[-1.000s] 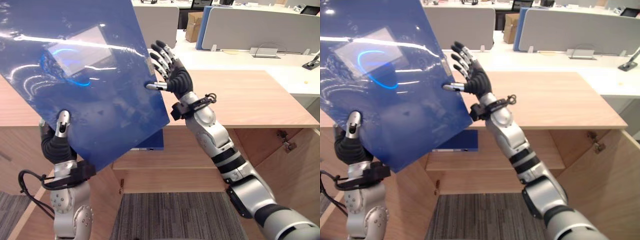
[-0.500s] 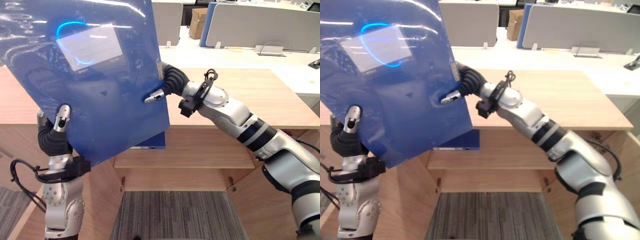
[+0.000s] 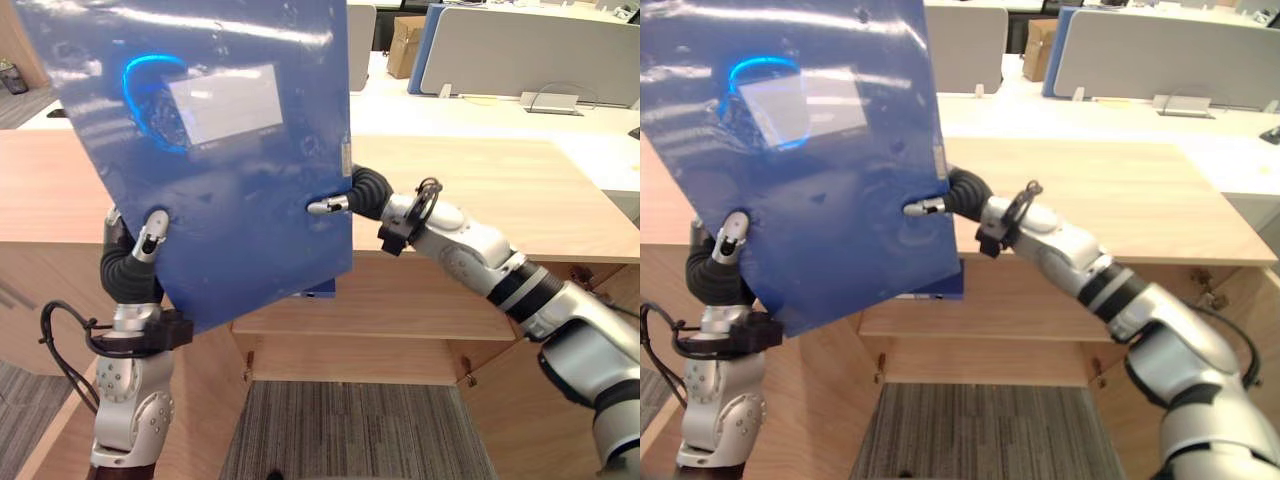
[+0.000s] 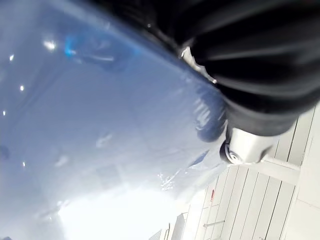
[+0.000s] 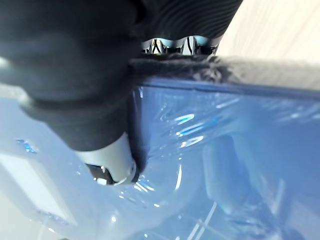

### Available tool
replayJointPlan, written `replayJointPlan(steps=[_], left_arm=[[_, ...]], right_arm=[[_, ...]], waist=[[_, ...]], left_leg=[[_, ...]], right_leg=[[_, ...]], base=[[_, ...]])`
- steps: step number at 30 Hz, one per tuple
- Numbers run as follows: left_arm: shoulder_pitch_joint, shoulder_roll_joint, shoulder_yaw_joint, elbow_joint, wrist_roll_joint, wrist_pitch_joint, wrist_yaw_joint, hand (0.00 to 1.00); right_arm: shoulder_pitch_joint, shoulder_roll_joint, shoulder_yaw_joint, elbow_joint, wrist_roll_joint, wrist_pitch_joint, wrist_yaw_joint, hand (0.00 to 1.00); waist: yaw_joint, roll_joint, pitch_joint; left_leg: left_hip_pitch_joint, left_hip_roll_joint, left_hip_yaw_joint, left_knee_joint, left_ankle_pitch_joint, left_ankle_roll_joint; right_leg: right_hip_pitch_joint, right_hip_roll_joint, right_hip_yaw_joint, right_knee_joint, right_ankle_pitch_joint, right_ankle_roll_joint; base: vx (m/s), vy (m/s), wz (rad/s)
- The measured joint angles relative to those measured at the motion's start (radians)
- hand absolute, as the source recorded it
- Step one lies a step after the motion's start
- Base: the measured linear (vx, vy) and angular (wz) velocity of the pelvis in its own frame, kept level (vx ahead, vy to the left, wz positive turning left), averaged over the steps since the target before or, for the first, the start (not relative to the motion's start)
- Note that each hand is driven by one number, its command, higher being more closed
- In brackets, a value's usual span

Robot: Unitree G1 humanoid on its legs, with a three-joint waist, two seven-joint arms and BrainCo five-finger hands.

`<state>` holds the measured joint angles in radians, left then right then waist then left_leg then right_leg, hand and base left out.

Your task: Walk over to the cabinet, pick up the folder, carry it to the office cabinet, place the folder inside the office cabinet, then close the office cabinet door

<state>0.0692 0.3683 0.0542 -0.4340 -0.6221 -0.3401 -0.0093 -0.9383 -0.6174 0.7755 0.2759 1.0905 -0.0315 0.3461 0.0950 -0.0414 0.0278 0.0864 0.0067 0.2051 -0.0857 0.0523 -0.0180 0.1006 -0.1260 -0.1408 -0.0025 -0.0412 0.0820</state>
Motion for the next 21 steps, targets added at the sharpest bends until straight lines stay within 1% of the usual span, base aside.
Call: replayJointPlan(steps=[2,5,7,8,9,10,12,13,14,15,16,17,18,19,21], left_arm=[[0.0,-0.006,-0.005,0.0,-0.008,0.002,-0.001,0.0],[-0.005,-0.018,-0.01,0.0,-0.038,0.011,-0.028,0.0],[-0.006,-0.035,-0.012,0.0,-0.081,0.019,-0.057,0.0],[-0.006,-0.07,-0.013,0.0,-0.109,0.02,-0.077,0.0],[-0.006,-0.085,-0.012,0.0,-0.122,0.019,-0.088,0.0],[-0.003,-0.1,-0.011,0.001,-0.132,0.019,-0.102,0.0],[0.03,-0.125,-0.012,0.032,-0.169,0.031,-0.158,0.0],[0.044,-0.136,-0.01,0.053,-0.183,0.042,-0.172,0.0],[0.074,-0.16,-0.002,0.121,-0.211,0.068,-0.197,0.0],[0.108,-0.191,0.013,0.212,-0.244,0.104,-0.218,0.0],[0.124,-0.209,0.024,0.263,-0.255,0.123,-0.224,0.0],[0.148,-0.237,0.044,0.337,-0.266,0.15,-0.226,0.0],[0.176,-0.266,0.071,0.428,-0.269,0.172,-0.224,0.0],[0.197,-0.279,0.089,0.507,-0.258,0.188,-0.213,0.0],[0.222,-0.289,0.113,0.603,-0.239,0.202,-0.201,0.0]], right_arm=[[0.049,0.04,-0.043,0.006,0.003,0.0,-0.001,1.0],[0.11,0.098,-0.097,0.018,0.024,0.0,-0.004,1.0],[0.153,0.135,-0.143,0.017,0.026,0.001,-0.005,1.0],[0.212,0.17,-0.202,-0.006,0.022,0.008,-0.007,1.0],[0.239,0.183,-0.228,-0.019,0.016,0.01,-0.008,1.0],[0.283,0.198,-0.268,-0.041,0.003,0.012,-0.014,1.0],[0.421,0.26,-0.41,-0.159,-0.025,0.02,-0.043,1.0],[0.457,0.28,-0.447,-0.199,-0.026,0.02,-0.045,1.0],[0.52,0.323,-0.515,-0.286,-0.026,0.018,-0.049,1.0],[0.578,0.369,-0.581,-0.378,-0.041,0.006,-0.057,1.0],[0.604,0.392,-0.619,-0.425,-0.061,-0.002,-0.063,1.0],[0.643,0.426,-0.673,-0.487,-0.096,-0.019,-0.072,1.0],[0.688,0.459,-0.738,-0.553,-0.136,-0.049,-0.082,1.0],[0.734,0.483,-0.79,-0.599,-0.159,-0.079,-0.093,1.0],[0.806,0.507,-0.838,-0.631,-0.172,-0.105,-0.115,1.0]], waist=[[0.0,0.0,-0.001],[-0.002,0.001,-0.003],[-0.007,0.001,-0.005],[-0.01,0.0,-0.007],[-0.01,0.0,-0.008],[-0.01,0.0,-0.008],[-0.021,0.0,-0.011],[-0.025,0.001,-0.013],[-0.037,0.001,-0.018],[-0.053,0.001,-0.027],[-0.058,0.0,-0.033],[-0.071,-0.001,-0.041],[-0.083,-0.001,-0.045],[-0.091,-0.001,-0.045],[-0.105,-0.001,-0.047]], left_leg=[[-0.001,0.0,-0.001,0.0,0.003,0.0],[-0.001,0.0,-0.004,0.0,0.011,-0.001],[0.0,0.0,-0.005,0.0,0.015,0.0],[0.0,-0.001,-0.005,0.0,0.019,0.001],[0.0,-0.002,-0.005,0.0,0.021,0.002],[0.0,-0.003,-0.005,0.0,0.023,0.003],[-0.001,-0.004,-0.003,0.0,0.026,0.003],[-0.001,-0.004,0.0,0.0,0.027,0.003],[-0.001,-0.004,0.007,-0.001,0.027,0.003],[-0.001,-0.004,0.01,-0.001,0.026,0.003],[-0.002,-0.003,0.013,-0.001,0.026,0.003],[-0.003,-0.003,0.019,-0.001,0.025,0.002],[-0.004,-0.002,0.026,-0.001,0.023,0.001],[-0.007,-0.001,0.034,-0.001,0.022,0.001],[-0.01,0.001,0.041,-0.001,0.022,0.001]], right_leg=[[0.0,0.0,-0.001,0.0,0.0,0.0],[-0.001,0.0,-0.002,0.005,0.0,-0.001],[-0.003,0.0,-0.003,0.01,-0.001,-0.001],[-0.004,-0.002,-0.003,0.012,-0.001,-0.001],[-0.005,-0.003,-0.003,0.013,-0.001,-0.001],[-0.005,-0.004,-0.003,0.015,-0.001,-0.001],[-0.011,-0.005,0.001,0.018,-0.002,-0.001],[-0.014,-0.006,0.005,0.018,-0.002,-0.001],[-0.017,-0.006,0.01,0.017,-0.003,-0.001],[-0.018,-0.006,0.013,0.014,-0.004,-0.004],[-0.019,-0.006,0.014,0.012,-0.004,-0.004],[-0.022,-0.006,0.02,0.009,-0.004,-0.004],[-0.028,-0.005,0.029,0.008,-0.003,-0.004],[-0.034,-0.003,0.037,0.008,0.001,-0.002],[-0.04,0.0,0.043,0.006,0.008,0.001]], base=[[-0.04,-0.011,0.02],[-0.06,-0.014,0.02],[-0.07,-0.009,0.02],[-0.07,-0.002,0.01],[-0.07,0.001,0.02],[-0.08,0.002,0.01],[-0.08,0.004,-0.03],[-0.06,0.006,-0.12],[-0.04,0.005,-0.14],[-0.03,0.003,-0.13],[-0.01,0.0,-0.12],[0.0,0.001,-0.17],[-0.01,-0.001,-0.23],[-0.01,-0.006,-0.2],[-0.01,-0.014,-0.16]])
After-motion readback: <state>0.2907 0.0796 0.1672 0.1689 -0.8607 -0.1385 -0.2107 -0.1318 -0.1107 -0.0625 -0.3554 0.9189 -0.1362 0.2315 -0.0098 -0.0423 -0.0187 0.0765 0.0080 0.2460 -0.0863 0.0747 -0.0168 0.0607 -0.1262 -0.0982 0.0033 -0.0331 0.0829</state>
